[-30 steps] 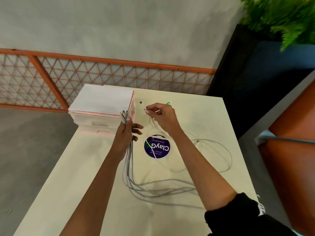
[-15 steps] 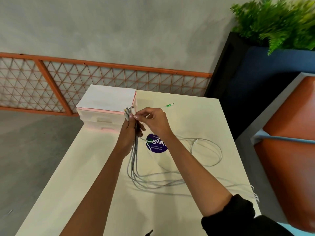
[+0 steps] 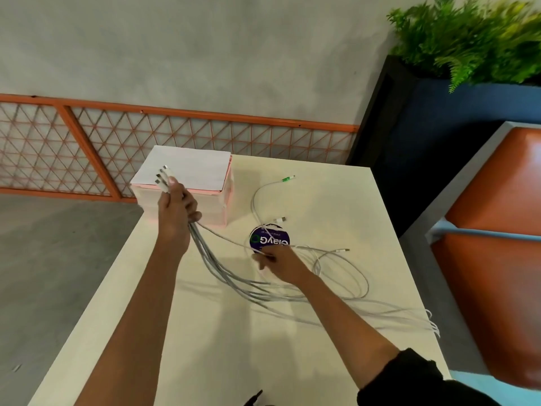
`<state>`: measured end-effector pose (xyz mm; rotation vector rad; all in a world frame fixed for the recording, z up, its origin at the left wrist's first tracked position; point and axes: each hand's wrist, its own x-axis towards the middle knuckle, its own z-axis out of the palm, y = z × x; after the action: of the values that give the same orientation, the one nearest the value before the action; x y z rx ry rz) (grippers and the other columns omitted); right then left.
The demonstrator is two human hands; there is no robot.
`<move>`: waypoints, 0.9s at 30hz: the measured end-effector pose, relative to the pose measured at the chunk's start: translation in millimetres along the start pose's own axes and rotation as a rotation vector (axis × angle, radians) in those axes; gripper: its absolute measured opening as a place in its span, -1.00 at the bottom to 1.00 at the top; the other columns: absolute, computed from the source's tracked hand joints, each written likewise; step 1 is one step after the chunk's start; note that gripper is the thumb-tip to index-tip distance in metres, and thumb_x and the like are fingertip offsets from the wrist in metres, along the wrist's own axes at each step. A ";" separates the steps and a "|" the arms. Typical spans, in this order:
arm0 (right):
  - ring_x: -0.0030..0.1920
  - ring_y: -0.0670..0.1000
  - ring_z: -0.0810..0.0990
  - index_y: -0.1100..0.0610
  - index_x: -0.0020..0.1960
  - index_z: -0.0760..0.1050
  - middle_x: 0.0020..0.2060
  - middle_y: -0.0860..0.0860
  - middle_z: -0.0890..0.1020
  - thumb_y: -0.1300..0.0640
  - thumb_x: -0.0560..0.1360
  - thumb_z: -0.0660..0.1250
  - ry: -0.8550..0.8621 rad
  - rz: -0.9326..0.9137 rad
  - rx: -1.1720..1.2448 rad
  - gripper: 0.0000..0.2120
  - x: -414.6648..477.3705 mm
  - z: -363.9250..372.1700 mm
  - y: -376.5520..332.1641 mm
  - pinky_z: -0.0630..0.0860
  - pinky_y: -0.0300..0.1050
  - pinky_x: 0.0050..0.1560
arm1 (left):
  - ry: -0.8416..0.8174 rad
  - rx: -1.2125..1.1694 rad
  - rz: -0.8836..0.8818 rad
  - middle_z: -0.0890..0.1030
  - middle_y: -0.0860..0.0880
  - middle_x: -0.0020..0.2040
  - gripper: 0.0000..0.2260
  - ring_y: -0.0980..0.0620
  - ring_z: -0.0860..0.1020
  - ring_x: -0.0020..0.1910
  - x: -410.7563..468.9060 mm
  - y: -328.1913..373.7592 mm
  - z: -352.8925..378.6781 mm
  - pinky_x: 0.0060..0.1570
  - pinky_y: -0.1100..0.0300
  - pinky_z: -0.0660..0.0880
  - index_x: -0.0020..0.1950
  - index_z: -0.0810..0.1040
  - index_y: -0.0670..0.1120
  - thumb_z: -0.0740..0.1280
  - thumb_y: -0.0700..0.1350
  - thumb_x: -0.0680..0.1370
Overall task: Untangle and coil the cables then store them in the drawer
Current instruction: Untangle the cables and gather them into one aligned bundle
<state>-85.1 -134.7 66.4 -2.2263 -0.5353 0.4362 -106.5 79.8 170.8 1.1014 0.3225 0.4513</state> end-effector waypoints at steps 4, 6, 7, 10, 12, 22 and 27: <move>0.08 0.18 0.48 0.21 -0.02 0.62 0.02 0.18 0.55 0.09 0.59 0.20 0.274 0.237 -0.444 -0.73 -3.2 -38.5 42.0 0.45 0.00 0.06 | 0.090 0.040 0.018 0.21 0.14 -0.52 -0.63 0.15 0.10 -0.53 3.3 3.6 -19.7 -0.55 0.36 0.08 -0.32 0.23 -0.01 0.08 0.10 0.66; 0.18 0.23 0.39 0.24 0.09 0.57 0.12 0.22 0.45 0.07 0.59 0.19 0.459 0.387 -0.448 -0.72 -3.2 -66.4 50.7 0.44 0.05 0.08 | 0.117 0.074 0.025 0.20 0.14 -0.53 -0.62 0.17 0.13 -0.56 3.6 2.8 -27.7 -0.56 0.37 0.09 -0.32 0.22 -0.01 0.07 0.10 0.66; 0.18 0.26 0.40 0.25 0.10 0.54 0.14 0.25 0.42 0.05 0.60 0.20 0.564 0.436 -0.375 -0.70 -3.8 -80.8 51.2 0.45 0.06 0.06 | 0.127 0.093 0.026 0.20 0.15 -0.54 -0.62 0.17 0.14 -0.57 3.3 1.9 -30.7 -0.56 0.37 0.10 -0.32 0.21 -0.02 0.06 0.09 0.66; 0.03 0.27 0.51 0.28 0.03 0.52 0.09 0.24 0.46 -0.04 0.60 0.18 0.781 0.523 -0.123 -0.63 6.0 -118.4 47.0 0.46 0.06 -0.01 | 0.147 0.164 0.013 0.20 0.16 -0.57 -0.62 0.18 0.15 -0.59 2.1 -2.9 -35.9 -0.58 0.38 0.13 -0.32 0.20 -0.02 0.05 0.09 0.67; -0.08 0.24 0.56 0.33 -0.10 0.52 -0.04 0.22 0.59 -0.01 0.60 0.19 0.854 0.501 -0.008 -0.61 16.9 -141.7 41.0 0.48 0.03 -0.09 | 0.139 0.207 0.005 0.21 0.16 -0.57 -0.62 0.18 0.16 -0.59 0.1 -8.8 -36.0 -0.58 0.37 0.14 -0.32 0.20 -0.02 0.04 0.09 0.67; -0.09 -0.21 0.46 0.19 0.03 0.50 -0.01 -0.02 0.48 0.20 0.52 0.35 0.990 -0.186 0.000 -0.89 19.6 -167.1 -20.6 0.43 -0.44 -0.05 | 0.112 0.285 0.021 0.21 0.17 -0.59 -0.61 0.22 0.15 -0.61 -1.6 -19.1 -35.7 -0.61 0.41 0.14 -0.33 0.16 -0.02 0.01 0.04 0.68; -0.05 -0.12 0.49 0.09 -0.02 0.61 -0.06 -0.02 0.63 0.30 0.48 0.35 0.610 -0.105 -0.167 -0.84 19.7 -139.4 -21.6 0.42 -0.21 -0.03 | 0.087 0.201 0.006 0.20 0.17 -0.56 -0.63 0.21 0.13 -0.58 -3.5 -20.1 -27.8 -0.58 0.38 0.08 -0.31 0.16 -0.02 0.03 0.05 0.68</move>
<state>-8.1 -198.1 168.1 -2.3195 -0.3618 -0.3521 -118.7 92.2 141.0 1.2806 0.4489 0.4803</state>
